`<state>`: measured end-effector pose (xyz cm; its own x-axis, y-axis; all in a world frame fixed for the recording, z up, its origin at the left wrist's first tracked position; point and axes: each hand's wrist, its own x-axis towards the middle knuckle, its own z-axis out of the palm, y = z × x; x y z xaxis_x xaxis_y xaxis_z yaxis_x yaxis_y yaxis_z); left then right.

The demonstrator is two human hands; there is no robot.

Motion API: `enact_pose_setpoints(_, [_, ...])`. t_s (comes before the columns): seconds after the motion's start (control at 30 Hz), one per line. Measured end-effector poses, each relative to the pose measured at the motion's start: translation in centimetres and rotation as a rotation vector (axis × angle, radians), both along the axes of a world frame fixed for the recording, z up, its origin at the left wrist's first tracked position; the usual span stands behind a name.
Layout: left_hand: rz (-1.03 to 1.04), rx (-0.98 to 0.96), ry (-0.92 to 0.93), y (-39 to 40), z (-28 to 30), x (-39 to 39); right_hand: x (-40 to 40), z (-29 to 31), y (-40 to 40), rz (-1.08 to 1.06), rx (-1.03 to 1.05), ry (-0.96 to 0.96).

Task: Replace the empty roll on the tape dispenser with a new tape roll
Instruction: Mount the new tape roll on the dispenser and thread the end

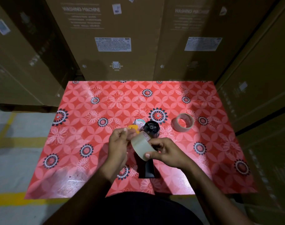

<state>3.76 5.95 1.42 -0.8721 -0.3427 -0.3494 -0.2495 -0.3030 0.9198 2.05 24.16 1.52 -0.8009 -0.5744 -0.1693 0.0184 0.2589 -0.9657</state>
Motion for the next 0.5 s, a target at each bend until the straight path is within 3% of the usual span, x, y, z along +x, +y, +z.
enact_pose_setpoints(0.17, [-0.012, 0.048, 0.076, -0.8, -0.1, -0.3, 0.6, -0.2, -0.1, -0.068, 0.152, 0.193])
enact_pose_setpoints(0.23, [0.022, 0.142, 0.092, -0.7, -0.1, -0.4, 0.7, -0.1, -0.2, -0.160, 0.120, 0.163])
enact_pose_setpoints(0.4, [0.023, 0.464, 0.100, -0.9, -0.6, -0.3, 0.5, -0.5, -0.1, -0.239, -0.057, -0.138])
enact_pose_setpoints(0.5, [0.030, 0.600, 0.023, -2.1, -2.0, -0.3, -0.1, -1.1, 0.3, -0.274, 0.026, -0.057])
